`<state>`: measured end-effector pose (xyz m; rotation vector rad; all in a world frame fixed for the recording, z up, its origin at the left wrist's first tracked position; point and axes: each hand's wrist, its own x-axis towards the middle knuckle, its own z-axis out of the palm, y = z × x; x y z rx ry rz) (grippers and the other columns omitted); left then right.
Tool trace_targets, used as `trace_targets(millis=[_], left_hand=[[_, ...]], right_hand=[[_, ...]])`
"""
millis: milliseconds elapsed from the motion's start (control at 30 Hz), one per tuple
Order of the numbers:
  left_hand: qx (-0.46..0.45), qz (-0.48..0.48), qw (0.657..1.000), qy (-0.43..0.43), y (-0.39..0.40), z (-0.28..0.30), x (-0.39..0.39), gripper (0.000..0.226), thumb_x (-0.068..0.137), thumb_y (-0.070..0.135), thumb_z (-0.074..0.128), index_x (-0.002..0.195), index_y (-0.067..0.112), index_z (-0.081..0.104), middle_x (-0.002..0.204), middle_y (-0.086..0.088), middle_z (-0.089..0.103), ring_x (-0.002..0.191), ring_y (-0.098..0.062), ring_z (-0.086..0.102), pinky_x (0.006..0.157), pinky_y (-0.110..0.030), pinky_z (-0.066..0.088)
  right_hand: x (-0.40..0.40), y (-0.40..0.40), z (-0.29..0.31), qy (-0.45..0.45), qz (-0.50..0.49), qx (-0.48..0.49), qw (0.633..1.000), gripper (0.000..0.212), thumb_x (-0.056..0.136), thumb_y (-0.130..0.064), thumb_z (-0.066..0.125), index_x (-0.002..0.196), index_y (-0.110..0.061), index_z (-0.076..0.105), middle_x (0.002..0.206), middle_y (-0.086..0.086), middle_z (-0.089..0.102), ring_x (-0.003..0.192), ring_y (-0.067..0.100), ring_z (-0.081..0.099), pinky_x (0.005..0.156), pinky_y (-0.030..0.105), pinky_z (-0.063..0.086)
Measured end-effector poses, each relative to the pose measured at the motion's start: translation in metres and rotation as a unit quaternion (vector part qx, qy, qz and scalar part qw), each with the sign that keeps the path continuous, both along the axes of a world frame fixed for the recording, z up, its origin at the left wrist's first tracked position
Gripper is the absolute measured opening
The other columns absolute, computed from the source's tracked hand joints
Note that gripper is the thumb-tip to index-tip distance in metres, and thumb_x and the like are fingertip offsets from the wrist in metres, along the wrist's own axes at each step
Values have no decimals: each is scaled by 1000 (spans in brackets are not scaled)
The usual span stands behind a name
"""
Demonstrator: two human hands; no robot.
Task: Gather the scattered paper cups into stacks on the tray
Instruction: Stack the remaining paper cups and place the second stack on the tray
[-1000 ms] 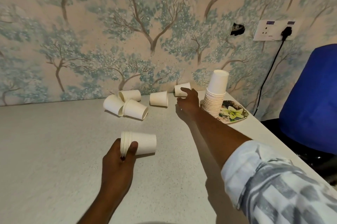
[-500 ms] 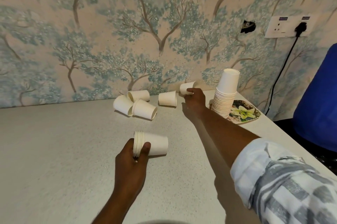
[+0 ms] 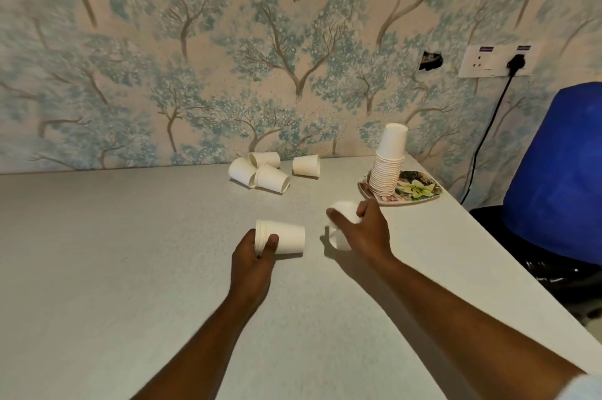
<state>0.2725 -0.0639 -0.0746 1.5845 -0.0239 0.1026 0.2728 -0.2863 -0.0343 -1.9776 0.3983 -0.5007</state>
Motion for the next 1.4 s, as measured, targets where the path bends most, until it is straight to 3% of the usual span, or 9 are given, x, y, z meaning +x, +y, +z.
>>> trace_targets(millis=[200,367,500,733,933,1000,1167,1300,1400], left_hand=[[-97,-21,994,55,3,12,-47,39,93,18,65,130,9,56,124,-15,65,116,-33,65,100,-52,55],[-117,-40,989,80,11,21,-89,41,98,16,60,137,7,52,130,-17,63,119,-34,63,103,-51,53],[-108,-85,986,90,12,27,-121,39,100,21,58,135,6,52,129,-20,62,118,-37,63,103,-55,52],[-102,-108,985,92,-1,46,-151,34,103,33,52,129,13,60,120,-18,70,109,-37,69,95,-55,57],[-106,-133,982,80,-13,62,-157,35,96,32,62,126,15,61,114,-17,73,103,-33,73,82,-41,62],[-96,-148,982,72,-9,63,-155,39,89,29,69,125,16,60,111,-13,74,98,-27,75,74,-32,61],[-66,-126,988,57,-12,59,-142,33,96,13,65,127,15,56,110,-9,68,85,-12,75,65,-19,57],[-30,-78,996,35,-11,56,-119,26,95,11,66,116,23,57,104,-1,65,81,-7,72,59,-12,54],[16,-41,999,19,-5,51,-92,41,94,16,68,132,15,50,116,-3,59,91,-8,62,61,-8,53]], right_hand=[[-69,11,3,69,186,2,980,51,76,-17,87,104,-21,45,107,-1,53,96,17,53,70,26,47],[-110,10,7,89,304,23,948,56,72,-22,89,116,-28,55,123,-2,60,111,18,61,79,27,57],[-131,14,6,38,296,50,953,53,74,-18,91,119,-25,62,124,-3,62,111,18,62,80,24,59],[-147,32,4,-17,274,115,955,46,81,-14,86,120,-25,63,123,0,64,113,23,64,87,40,63],[-150,49,4,5,274,194,942,45,90,-11,76,123,-29,53,127,9,58,115,31,64,96,51,58],[-147,45,7,16,299,189,935,44,92,-9,73,126,-27,50,126,8,57,116,28,63,96,46,59],[-128,38,13,50,322,175,929,49,91,5,64,131,-21,51,128,8,54,116,27,61,83,28,61],[-99,38,14,59,282,220,932,37,97,-7,62,132,-18,57,129,7,56,121,32,58,91,42,59],[-72,38,14,70,228,252,938,28,98,-21,65,126,-19,59,124,4,61,119,28,61,86,40,60]])
